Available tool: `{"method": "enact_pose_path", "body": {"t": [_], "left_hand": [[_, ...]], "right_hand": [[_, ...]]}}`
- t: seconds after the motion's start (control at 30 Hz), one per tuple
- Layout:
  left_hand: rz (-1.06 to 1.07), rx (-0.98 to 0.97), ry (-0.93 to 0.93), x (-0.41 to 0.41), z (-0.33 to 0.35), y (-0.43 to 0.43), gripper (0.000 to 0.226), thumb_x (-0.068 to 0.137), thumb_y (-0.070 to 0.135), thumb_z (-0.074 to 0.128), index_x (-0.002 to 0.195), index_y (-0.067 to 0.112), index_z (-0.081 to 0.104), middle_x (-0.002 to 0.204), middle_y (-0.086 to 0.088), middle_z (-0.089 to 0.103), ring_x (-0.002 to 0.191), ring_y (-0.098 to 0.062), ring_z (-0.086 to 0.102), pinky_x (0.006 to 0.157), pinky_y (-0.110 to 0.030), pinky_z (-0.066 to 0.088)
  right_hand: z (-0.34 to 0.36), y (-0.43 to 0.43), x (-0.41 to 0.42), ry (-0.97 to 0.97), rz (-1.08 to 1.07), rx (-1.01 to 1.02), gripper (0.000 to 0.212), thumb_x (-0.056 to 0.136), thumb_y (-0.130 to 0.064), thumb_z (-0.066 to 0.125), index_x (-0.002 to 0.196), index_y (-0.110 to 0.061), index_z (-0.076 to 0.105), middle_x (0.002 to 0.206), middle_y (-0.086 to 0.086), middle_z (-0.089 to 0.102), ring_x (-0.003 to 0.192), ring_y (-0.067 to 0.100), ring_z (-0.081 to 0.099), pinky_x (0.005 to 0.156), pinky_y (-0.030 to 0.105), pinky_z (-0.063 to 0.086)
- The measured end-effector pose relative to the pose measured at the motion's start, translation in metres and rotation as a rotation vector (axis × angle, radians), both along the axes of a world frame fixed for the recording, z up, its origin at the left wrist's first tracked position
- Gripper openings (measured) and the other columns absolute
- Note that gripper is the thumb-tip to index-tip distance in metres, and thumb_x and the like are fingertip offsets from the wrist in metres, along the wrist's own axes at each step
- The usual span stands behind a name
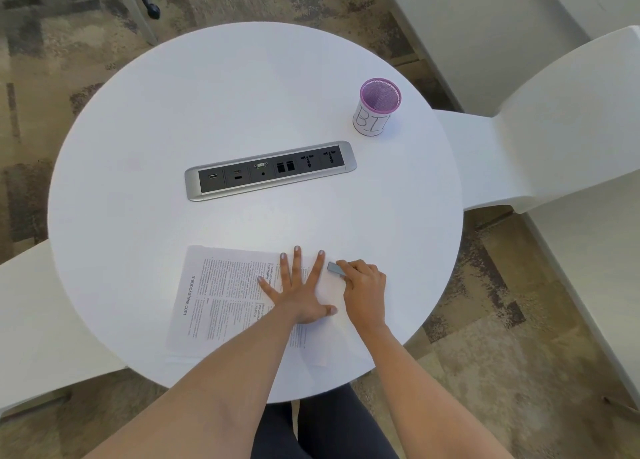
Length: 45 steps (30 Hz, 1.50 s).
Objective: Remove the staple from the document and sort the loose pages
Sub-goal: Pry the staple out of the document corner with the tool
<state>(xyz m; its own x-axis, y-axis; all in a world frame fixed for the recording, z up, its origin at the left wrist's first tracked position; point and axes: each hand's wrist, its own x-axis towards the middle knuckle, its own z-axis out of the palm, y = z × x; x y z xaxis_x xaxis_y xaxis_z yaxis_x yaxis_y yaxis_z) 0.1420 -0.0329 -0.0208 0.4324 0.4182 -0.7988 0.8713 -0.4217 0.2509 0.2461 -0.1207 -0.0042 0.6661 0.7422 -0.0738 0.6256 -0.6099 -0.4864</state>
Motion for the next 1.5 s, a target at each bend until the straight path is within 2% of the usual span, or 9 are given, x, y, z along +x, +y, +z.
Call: {"method": "enact_pose_path", "body": {"t": [0.17, 0.37, 0.67, 0.83, 0.97, 1.13, 1.27, 1.37, 1.5], "left_hand": [[-0.003, 0.01, -0.011, 0.0, 0.0, -0.001, 0.118, 0.07, 0.076, 0.058, 0.119, 0.06, -0.048, 0.121, 0.012, -0.069, 0.113, -0.02, -0.062, 0.095, -0.077, -0.018], [0.0, 0.002, -0.003, 0.0, 0.0, 0.0, 0.117, 0.07, 0.076, 0.058, 0.12, 0.059, -0.047, 0.124, 0.01, -0.068, 0.113, -0.02, -0.062, 0.095, -0.078, -0.018], [0.007, -0.002, 0.004, 0.0, -0.001, 0.001, 0.119, 0.068, 0.077, 0.058, 0.117, 0.06, -0.049, 0.121, 0.011, -0.069, 0.112, -0.02, -0.062, 0.095, -0.078, -0.018], [0.007, -0.003, -0.013, -0.001, -0.001, 0.0, 0.12, 0.068, 0.076, 0.059, 0.116, 0.06, -0.049, 0.123, 0.012, -0.069, 0.112, -0.02, -0.063, 0.094, -0.078, -0.019], [0.003, 0.026, -0.01, -0.001, 0.0, -0.002, 0.121, 0.069, 0.077, 0.057, 0.119, 0.055, -0.051, 0.125, 0.009, -0.068, 0.116, -0.022, -0.061, 0.095, -0.078, -0.017], [0.0, 0.031, -0.005, -0.001, 0.002, -0.003, 0.123, 0.069, 0.077, 0.057, 0.119, 0.051, -0.053, 0.125, 0.009, -0.068, 0.118, -0.023, -0.059, 0.096, -0.078, -0.016], [-0.001, 0.021, 0.005, 0.0, 0.004, -0.002, 0.123, 0.069, 0.077, 0.057, 0.119, 0.052, -0.052, 0.123, 0.009, -0.069, 0.117, -0.023, -0.059, 0.095, -0.078, -0.017], [0.001, 0.022, 0.018, 0.001, 0.004, -0.002, 0.122, 0.069, 0.077, 0.057, 0.12, 0.053, -0.051, 0.12, 0.01, -0.07, 0.115, -0.022, -0.061, 0.096, -0.078, -0.016], [0.001, 0.006, 0.029, 0.002, 0.005, -0.001, 0.122, 0.068, 0.077, 0.057, 0.122, 0.053, -0.05, 0.12, 0.01, -0.07, 0.112, -0.022, -0.062, 0.096, -0.078, -0.016]], "right_hand": [[-0.001, 0.009, 0.0, 0.039, -0.01, -0.009, 0.041, 0.08, 0.012, 0.058, 0.105, -0.015, 0.075, 0.089, 0.005, 0.07, 0.077, 0.032, 0.058, 0.074, 0.04, 0.04], [-0.002, 0.013, 0.002, 0.076, 0.028, -0.032, 0.043, 0.081, 0.012, 0.056, 0.107, -0.017, 0.074, 0.093, 0.004, 0.07, 0.081, 0.03, 0.058, 0.077, 0.039, 0.037], [-0.005, -0.001, 0.0, -0.028, 0.14, 0.035, 0.044, 0.073, 0.019, 0.062, 0.099, -0.014, 0.076, 0.083, 0.002, 0.07, 0.073, 0.029, 0.059, 0.074, 0.041, 0.042], [-0.004, 0.0, -0.004, -0.025, 0.01, 0.024, 0.05, 0.069, 0.022, 0.058, 0.101, -0.012, 0.076, 0.085, 0.004, 0.07, 0.077, 0.031, 0.059, 0.077, 0.041, 0.041], [-0.002, 0.008, -0.005, 0.011, -0.012, -0.003, 0.05, 0.074, 0.02, 0.054, 0.106, -0.014, 0.074, 0.09, 0.005, 0.07, 0.084, 0.03, 0.057, 0.083, 0.038, 0.037], [-0.002, 0.012, -0.005, 0.021, -0.011, -0.008, 0.05, 0.074, 0.02, 0.054, 0.104, -0.015, 0.075, 0.089, 0.005, 0.069, 0.083, 0.031, 0.056, 0.081, 0.035, 0.034], [-0.002, 0.015, -0.001, -0.011, 0.063, 0.0, 0.049, 0.072, 0.02, 0.055, 0.101, -0.014, 0.075, 0.086, 0.004, 0.07, 0.079, 0.031, 0.057, 0.08, 0.036, 0.036], [-0.002, 0.009, 0.006, -0.099, 0.168, 0.047, 0.045, 0.069, 0.019, 0.063, 0.096, -0.015, 0.076, 0.081, 0.0, 0.07, 0.075, 0.028, 0.059, 0.078, 0.034, 0.036], [-0.005, -0.001, 0.014, -0.211, 0.339, 0.145, 0.036, 0.075, 0.006, 0.065, 0.098, -0.02, 0.075, 0.087, -0.007, 0.071, 0.079, 0.023, 0.058, 0.081, 0.028, 0.032]]}}
